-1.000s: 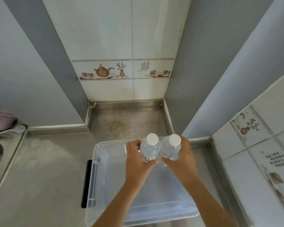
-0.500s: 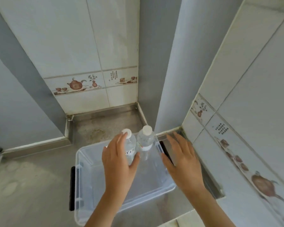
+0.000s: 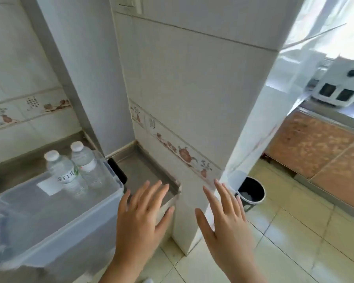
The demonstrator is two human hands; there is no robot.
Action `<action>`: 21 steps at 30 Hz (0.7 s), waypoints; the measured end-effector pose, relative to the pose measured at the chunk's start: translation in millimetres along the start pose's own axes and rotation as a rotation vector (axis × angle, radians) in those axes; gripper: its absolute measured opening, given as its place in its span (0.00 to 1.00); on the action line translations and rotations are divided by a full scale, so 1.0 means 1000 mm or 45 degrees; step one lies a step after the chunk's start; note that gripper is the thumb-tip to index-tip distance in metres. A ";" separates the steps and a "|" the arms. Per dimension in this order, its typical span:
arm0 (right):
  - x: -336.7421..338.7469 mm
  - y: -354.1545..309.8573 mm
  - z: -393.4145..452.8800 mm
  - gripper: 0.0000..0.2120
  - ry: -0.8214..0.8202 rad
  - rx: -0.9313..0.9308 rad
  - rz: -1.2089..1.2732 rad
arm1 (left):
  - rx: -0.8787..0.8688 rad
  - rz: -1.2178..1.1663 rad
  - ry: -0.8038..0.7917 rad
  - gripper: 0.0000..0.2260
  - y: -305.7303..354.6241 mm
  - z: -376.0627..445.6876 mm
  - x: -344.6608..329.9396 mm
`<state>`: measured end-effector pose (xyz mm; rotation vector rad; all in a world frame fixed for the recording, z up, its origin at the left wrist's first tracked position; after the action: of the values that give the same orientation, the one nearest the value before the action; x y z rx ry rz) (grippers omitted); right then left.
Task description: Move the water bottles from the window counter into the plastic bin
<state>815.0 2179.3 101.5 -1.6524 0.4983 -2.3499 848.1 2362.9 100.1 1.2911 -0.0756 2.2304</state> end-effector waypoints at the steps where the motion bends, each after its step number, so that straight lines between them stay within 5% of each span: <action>1: 0.011 0.017 -0.013 0.24 0.021 -0.046 -0.017 | -0.027 -0.008 -0.015 0.24 0.021 -0.001 -0.003; 21: 0.198 0.267 -0.205 0.26 0.425 -0.898 -0.263 | -0.782 -0.396 -0.174 0.22 0.382 0.009 -0.102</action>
<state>551.9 1890.6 102.9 -1.6017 1.4174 -2.8199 707.2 1993.1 105.6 1.0212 -0.5291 1.6643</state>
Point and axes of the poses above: each hand's wrist, its own z-axis towards the middle knuckle, its own x-axis out of the back of the hand, y = z × x, the point moved 5 cm from there along z, towards the middle knuckle, and after that the axes turned 5 degrees about -x, right-handed, at the moved point
